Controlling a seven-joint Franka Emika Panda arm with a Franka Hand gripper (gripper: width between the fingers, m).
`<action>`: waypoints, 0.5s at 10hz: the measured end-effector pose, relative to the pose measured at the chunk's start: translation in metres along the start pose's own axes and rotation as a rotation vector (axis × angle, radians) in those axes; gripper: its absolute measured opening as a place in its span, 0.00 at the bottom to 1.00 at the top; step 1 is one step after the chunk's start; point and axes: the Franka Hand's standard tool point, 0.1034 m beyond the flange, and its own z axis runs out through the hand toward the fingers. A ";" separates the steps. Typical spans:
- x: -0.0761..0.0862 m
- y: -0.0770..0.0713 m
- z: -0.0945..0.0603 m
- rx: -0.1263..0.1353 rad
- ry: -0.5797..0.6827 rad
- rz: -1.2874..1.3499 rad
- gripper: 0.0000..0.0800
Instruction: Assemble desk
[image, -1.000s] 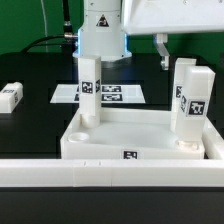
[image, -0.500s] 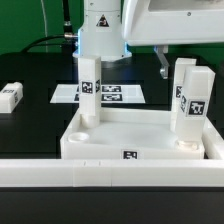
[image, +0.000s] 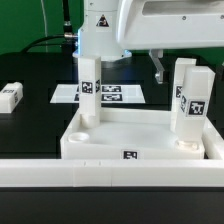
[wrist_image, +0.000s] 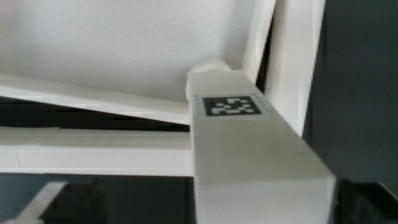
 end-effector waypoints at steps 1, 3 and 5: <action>0.000 0.001 0.000 0.000 0.000 0.002 0.66; 0.000 0.001 0.000 0.000 0.000 0.002 0.50; 0.000 0.001 0.000 0.000 0.000 0.039 0.36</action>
Offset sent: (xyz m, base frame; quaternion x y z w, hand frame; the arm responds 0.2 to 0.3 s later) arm 0.0000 0.0000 0.0000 0.0000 0.0000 0.0000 1.0000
